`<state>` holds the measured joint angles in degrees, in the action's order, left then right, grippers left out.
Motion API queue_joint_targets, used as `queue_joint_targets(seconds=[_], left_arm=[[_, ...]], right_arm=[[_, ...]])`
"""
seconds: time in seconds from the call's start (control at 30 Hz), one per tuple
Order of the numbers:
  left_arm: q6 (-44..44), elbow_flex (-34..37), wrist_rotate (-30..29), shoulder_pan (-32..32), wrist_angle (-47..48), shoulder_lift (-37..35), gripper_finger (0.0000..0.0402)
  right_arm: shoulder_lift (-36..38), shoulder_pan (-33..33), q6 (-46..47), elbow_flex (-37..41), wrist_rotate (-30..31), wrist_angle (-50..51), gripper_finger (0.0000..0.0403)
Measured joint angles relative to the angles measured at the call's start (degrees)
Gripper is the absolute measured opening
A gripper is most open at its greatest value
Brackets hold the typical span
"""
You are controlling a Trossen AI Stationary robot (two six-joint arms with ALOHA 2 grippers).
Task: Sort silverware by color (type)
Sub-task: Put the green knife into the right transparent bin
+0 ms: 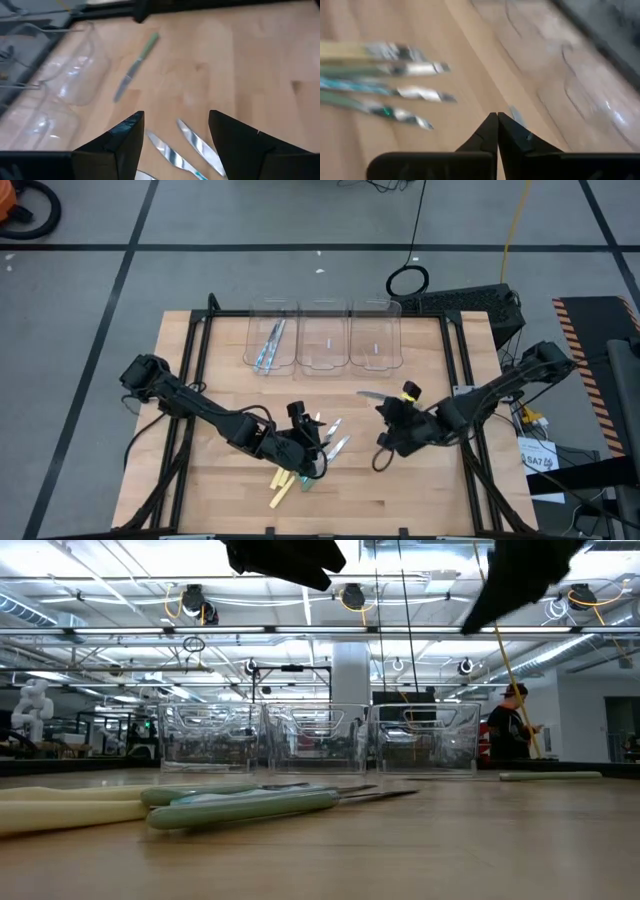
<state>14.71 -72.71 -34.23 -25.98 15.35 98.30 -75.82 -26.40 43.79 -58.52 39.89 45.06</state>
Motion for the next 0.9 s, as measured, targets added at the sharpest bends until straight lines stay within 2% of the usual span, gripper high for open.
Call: queue_joint_targets(seconds=[0.17,0.33,0.43,0.57,0.73,0.9], left_arm=[[-0.7,0.0,2.3,0.2,-0.1,0.0,0.0230],[-1.0,0.0,3.1,1.2,-0.1,0.0,0.0230],[-1.0,0.0,3.9,1.6,-0.1,0.0,0.0230],[-1.0,0.0,4.8,1.5,0.1,0.0,0.0230],[-0.9,0.0,4.9,1.1,2.2,0.0,0.0230],[0.8,0.0,4.9,1.1,3.1,0.0,0.0230]], right_arm=[[-1.0,6.2,0.6,0.0,-9.1,10.2,0.0030],[-4.1,10.7,-8.4,0.0,-14.4,15.3,0.0073],[-6.2,11.9,-13.9,0.7,-14.9,16.0,0.0102],[-7.9,13.4,-20.5,2.5,-19.6,14.9,0.0143],[-7.6,14.2,-21.8,5.9,-21.9,14.4,0.0182],[-7.1,14.8,-22.9,9.3,-22.6,12.0,0.0196]])
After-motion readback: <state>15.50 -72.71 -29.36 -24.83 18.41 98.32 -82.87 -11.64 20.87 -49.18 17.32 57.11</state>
